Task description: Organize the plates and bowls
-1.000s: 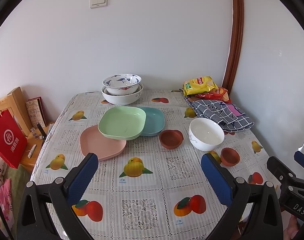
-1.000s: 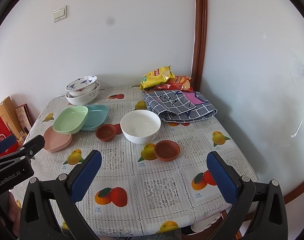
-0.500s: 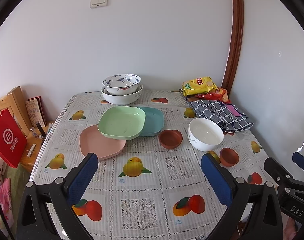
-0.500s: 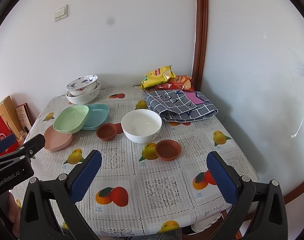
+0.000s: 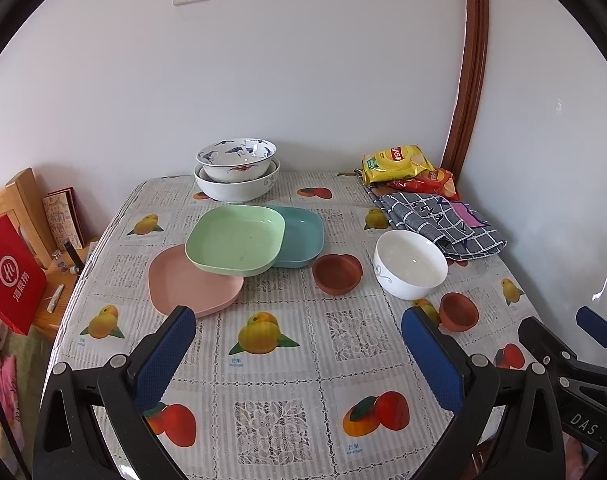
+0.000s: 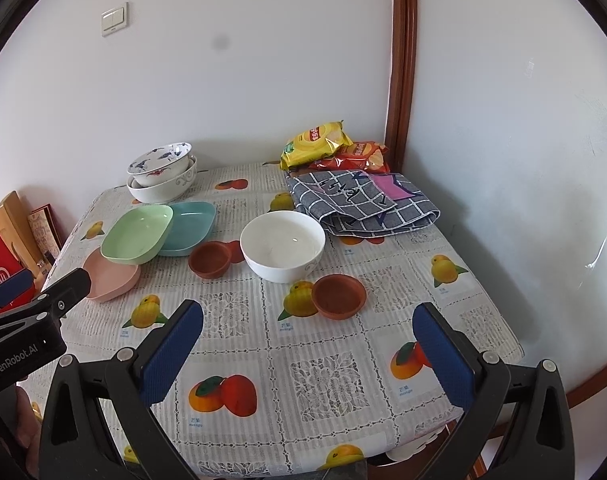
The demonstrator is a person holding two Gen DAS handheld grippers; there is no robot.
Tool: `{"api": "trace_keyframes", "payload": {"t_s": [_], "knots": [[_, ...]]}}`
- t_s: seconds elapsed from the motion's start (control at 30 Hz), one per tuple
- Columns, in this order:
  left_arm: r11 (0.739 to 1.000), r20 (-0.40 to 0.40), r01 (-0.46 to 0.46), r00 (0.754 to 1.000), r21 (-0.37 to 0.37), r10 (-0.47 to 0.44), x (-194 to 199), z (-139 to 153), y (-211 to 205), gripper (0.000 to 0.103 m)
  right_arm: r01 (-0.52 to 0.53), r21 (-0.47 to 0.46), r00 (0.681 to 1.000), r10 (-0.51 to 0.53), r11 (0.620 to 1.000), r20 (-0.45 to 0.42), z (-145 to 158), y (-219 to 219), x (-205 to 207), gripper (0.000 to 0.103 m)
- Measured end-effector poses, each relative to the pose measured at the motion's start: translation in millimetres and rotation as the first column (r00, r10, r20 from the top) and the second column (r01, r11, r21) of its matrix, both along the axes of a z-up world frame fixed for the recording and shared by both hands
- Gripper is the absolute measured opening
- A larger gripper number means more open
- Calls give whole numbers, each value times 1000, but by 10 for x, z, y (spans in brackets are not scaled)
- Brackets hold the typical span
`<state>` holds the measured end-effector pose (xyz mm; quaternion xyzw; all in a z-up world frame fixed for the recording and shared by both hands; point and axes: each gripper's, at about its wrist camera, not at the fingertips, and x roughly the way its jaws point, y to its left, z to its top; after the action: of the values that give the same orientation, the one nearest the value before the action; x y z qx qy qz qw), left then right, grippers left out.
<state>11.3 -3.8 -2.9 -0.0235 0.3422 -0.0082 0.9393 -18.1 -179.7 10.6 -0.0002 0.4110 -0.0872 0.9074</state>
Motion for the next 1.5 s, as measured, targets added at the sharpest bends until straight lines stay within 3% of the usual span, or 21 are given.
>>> {"api": "trace_keyframes", "payload": {"t_s": [0.23, 0.63, 1.0, 1.17, 1.5], "knots": [[1000, -26, 9, 1000, 2, -9, 209, -90, 39, 103, 5, -6, 999, -6, 1000, -48, -158, 34, 229, 103], [1000, -83, -10, 996, -23, 8, 614, -266, 306, 103, -58, -29, 998, 57, 998, -29, -237, 197, 594, 103], [998, -123, -64, 991, -25, 61, 1071, -444, 754, 98, -88, 56, 994, 91, 995, -57, -401, 419, 1186, 101], [995, -154, -97, 984, -13, 93, 1293, -555, 1003, 98, -122, 69, 988, 128, 990, -89, -555, 627, 1460, 95], [991, -179, -137, 975, -4, 134, 1722, -714, 1358, 86, -171, 105, 976, 183, 980, -119, -822, 1008, 1905, 80]]}}
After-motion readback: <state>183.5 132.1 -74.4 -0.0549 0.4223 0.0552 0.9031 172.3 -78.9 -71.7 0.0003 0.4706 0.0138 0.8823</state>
